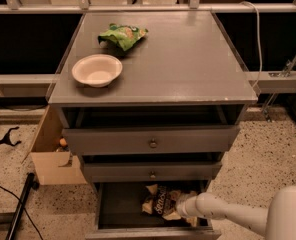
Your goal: Pick brown chip bag from bottom drawer and place on counter
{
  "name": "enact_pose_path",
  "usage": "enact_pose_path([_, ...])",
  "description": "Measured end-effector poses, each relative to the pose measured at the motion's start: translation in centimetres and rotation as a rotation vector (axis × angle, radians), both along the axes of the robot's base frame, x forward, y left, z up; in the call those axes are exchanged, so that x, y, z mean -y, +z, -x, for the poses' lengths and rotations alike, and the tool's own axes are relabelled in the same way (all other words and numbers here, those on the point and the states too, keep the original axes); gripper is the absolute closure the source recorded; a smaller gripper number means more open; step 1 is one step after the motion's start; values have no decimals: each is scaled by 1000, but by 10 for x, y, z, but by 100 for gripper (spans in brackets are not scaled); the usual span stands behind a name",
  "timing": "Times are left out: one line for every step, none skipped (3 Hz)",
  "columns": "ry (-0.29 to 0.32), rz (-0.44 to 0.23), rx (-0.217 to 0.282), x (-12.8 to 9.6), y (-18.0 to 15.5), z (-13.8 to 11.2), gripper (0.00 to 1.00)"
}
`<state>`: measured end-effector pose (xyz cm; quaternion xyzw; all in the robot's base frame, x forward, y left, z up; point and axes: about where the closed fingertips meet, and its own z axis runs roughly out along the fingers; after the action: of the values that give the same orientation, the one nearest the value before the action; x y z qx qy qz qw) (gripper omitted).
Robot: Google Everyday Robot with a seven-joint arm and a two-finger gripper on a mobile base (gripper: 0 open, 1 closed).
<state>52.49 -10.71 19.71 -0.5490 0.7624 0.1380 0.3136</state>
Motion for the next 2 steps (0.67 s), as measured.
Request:
enact_pose_path([-1, -1, 3, 0, -5, -3, 17])
enact_pose_path([-4, -4, 7, 1, -11, -5, 5])
